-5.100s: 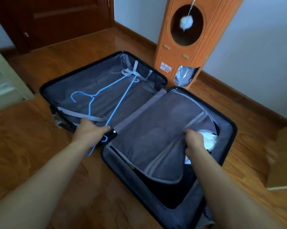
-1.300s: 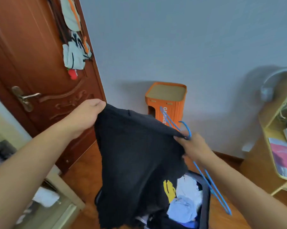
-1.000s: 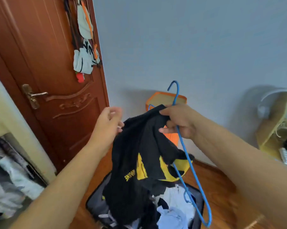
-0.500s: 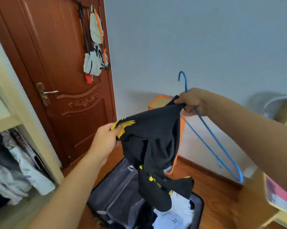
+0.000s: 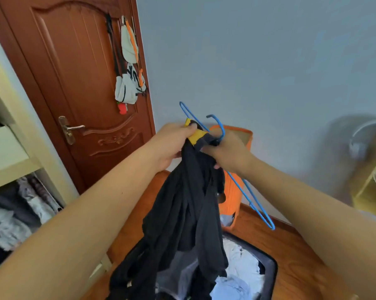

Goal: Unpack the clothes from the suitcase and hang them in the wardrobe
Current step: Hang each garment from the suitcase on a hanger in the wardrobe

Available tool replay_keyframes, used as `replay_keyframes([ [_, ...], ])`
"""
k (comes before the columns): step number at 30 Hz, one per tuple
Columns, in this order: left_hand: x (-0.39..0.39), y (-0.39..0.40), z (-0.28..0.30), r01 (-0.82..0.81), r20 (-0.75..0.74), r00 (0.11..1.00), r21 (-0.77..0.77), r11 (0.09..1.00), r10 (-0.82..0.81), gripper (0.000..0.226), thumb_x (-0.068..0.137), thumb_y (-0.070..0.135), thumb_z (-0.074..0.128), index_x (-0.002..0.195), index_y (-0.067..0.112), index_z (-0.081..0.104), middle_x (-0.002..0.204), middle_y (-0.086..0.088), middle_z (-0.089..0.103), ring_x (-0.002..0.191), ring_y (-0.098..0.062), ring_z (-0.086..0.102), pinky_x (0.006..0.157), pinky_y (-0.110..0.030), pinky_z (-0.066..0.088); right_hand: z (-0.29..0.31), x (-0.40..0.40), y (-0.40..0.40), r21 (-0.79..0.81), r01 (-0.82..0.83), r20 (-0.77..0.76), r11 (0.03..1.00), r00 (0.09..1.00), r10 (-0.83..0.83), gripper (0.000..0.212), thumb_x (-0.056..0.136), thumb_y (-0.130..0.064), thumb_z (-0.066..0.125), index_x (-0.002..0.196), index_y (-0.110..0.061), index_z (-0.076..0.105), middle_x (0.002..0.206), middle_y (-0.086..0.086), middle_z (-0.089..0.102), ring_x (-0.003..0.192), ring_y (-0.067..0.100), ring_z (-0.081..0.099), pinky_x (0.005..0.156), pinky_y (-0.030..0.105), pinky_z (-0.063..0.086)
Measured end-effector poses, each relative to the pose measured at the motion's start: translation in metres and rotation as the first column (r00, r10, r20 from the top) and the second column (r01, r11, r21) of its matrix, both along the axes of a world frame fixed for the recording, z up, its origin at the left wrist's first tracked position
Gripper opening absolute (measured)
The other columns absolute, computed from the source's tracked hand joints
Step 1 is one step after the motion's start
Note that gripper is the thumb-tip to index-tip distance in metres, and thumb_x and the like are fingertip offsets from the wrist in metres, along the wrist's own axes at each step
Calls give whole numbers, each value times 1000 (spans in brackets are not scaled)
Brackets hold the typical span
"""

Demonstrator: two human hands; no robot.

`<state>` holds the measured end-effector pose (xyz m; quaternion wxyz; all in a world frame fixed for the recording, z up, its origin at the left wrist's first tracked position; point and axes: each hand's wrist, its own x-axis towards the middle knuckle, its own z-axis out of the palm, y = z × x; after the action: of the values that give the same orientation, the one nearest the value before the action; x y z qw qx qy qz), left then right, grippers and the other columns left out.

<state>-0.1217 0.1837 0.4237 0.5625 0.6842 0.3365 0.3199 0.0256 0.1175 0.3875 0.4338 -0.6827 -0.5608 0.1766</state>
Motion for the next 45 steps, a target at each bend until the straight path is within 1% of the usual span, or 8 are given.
replay_keyframes([
  [4, -43, -15, -70, 82, -217, 976, 319, 944, -11, 61, 86, 27, 81, 134, 34, 44, 115, 21, 57, 92, 25, 57, 84, -6, 48, 28, -1, 7, 197, 188, -31, 962, 982, -185, 31, 91, -32, 65, 83, -2, 66, 64, 10, 58, 58, 23, 57, 62, 45, 52],
  [7, -80, -11, -137, 81, -369, 929, 250, 965, 18, 44, 89, 30, 79, 130, 27, 63, 119, 18, 70, 102, 9, 64, 104, -30, 52, 57, 17, 7, 238, 132, -128, 962, 986, -104, 27, 92, -30, 65, 84, -4, 67, 67, 14, 58, 56, 26, 57, 56, 38, 52],
  [10, -113, 9, -137, -15, -269, 962, 74, 997, 34, 15, 96, 29, 68, 104, 19, 76, 102, 6, 79, 99, -15, 74, 96, -43, 57, 54, 41, 4, 98, 45, 16, 994, 999, -47, 28, 96, -28, 61, 84, -4, 63, 63, 8, 50, 54, 21, 48, 50, 32, 47],
  [15, -137, 27, -84, 87, -156, 982, -138, 987, -108, 54, 103, 50, 38, 124, 13, 70, 122, 0, 74, 116, -15, 68, 103, -38, 49, 19, 80, 7, 34, 63, -221, 997, 974, -54, 28, 94, -29, 63, 95, -1, 66, 77, 13, 55, 71, 24, 49, 63, 38, 47],
  [20, -133, 40, -48, -154, -214, 956, 209, 966, 199, 46, 107, 44, 46, 102, 10, 78, 103, -4, 78, 100, -22, 73, 90, -40, 53, 15, 99, 3, 21, 59, -242, 998, 969, -52, 38, 93, -30, 66, 98, 8, 62, 79, 15, 54, 72, 24, 49, 65, 43, 45],
  [25, -108, 50, -27, -250, 65, 962, -185, 950, 266, 42, 106, 42, 48, 115, 8, 71, 105, -7, 78, 100, -22, 74, 91, -38, 55, 7, 107, -1, -92, 109, -119, 990, 986, -120, 36, 88, -39, 69, 87, -3, 66, 70, 8, 60, 62, 23, 55, 55, 32, 50],
  [35, -80, 46, -8, -112, -324, 919, 330, 937, 224, 60, 106, 54, 36, 111, 1, 64, 95, -5, 66, 91, -24, 63, 79, -40, 49, 0, 123, -24, -210, 264, -146, 941, 944, -297, 4, 90, -12, 68, 93, -11, 67, 91, 10, 65, 78, 23, 64, 56, 26, 51],
  [45, -5, 6, 8, -114, 257, 936, -430, 896, 243, 6, 99, -5, 56, 104, -7, 58, 96, -23, 66, 81, -29, 70, 60, -34, 63, 0, 10, -19, 26, -95, -368, 995, 925, 98, 61, 77, -40, 82, 133, -25, 61, 125, -14, 66, 98, -4, 66, 65, 22, 55],
])
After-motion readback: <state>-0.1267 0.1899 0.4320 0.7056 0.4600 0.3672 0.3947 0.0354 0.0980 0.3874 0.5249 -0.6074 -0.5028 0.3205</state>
